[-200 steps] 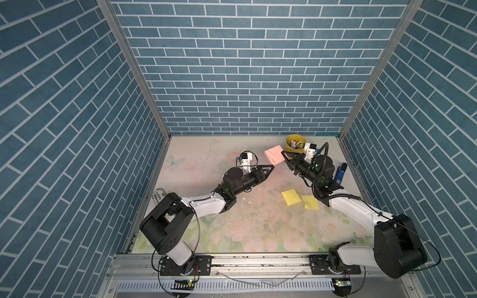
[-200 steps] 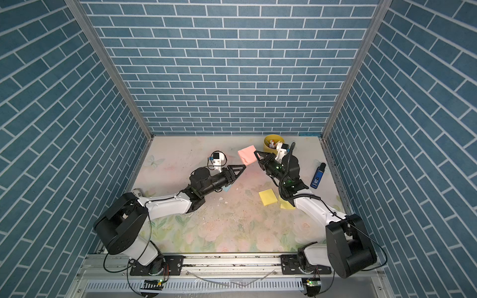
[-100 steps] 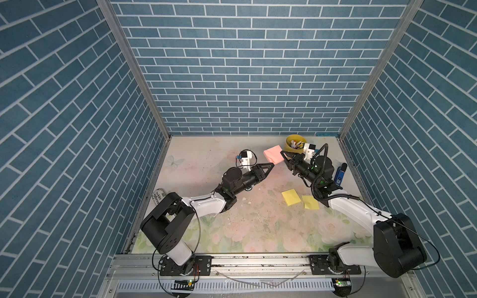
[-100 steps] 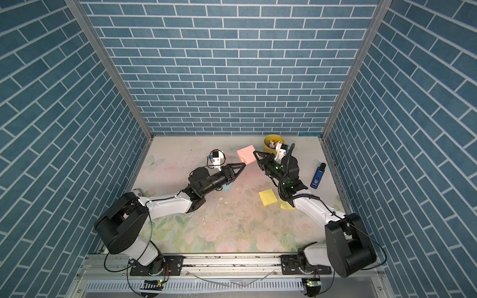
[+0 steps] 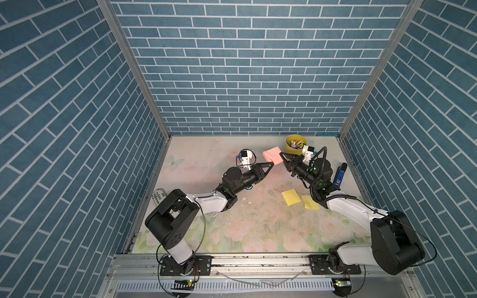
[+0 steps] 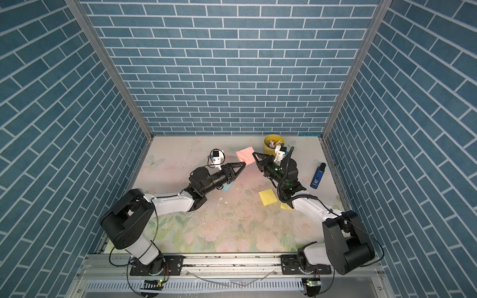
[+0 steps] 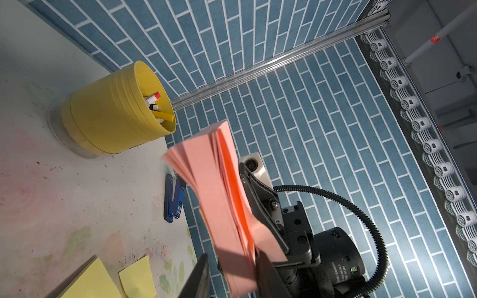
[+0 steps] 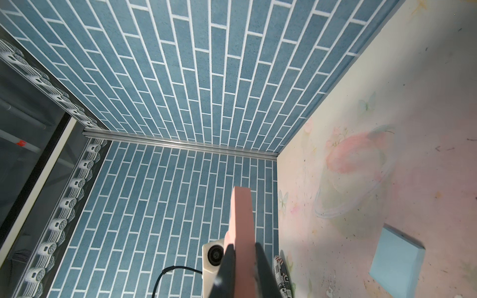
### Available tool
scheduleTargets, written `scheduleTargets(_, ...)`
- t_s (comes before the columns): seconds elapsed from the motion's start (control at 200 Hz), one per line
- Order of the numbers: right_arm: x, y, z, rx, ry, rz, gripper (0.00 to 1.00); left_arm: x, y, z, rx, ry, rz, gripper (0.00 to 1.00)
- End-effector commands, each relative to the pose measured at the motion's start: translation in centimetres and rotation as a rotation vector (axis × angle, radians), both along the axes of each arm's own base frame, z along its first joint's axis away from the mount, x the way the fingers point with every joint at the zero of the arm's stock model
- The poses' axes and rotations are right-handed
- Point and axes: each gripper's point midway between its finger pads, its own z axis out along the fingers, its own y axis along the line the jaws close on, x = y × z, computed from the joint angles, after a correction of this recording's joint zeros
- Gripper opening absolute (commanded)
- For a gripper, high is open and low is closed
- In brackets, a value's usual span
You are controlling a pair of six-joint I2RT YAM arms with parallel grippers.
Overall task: Tear off pages from different memo pads
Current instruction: Adjust the memo pad.
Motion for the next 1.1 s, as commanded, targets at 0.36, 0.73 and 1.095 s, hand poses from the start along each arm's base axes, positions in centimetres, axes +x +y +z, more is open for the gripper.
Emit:
scheduleTargets(0.36, -0.9, 0.3, 0.6, 0.120, 0.038, 0.038, 0.00, 0.1, 0.5, 1.8, -0.018, -0.067, 0.006, 0.13)
scheduleTargets(0.73, -1.0, 0.4, 1.6, 0.150, 0.002, 0.047, 0.00, 0.1, 0.7, 2.4, -0.015, -0.080, 0.008, 0.04)
scheduleTargets(1.095, -1.4, 0.2, 4.0, 0.200, -0.093, 0.052, 0.00, 0.3, 0.7, 1.7, -0.068, -0.039, 0.000, 0.26)
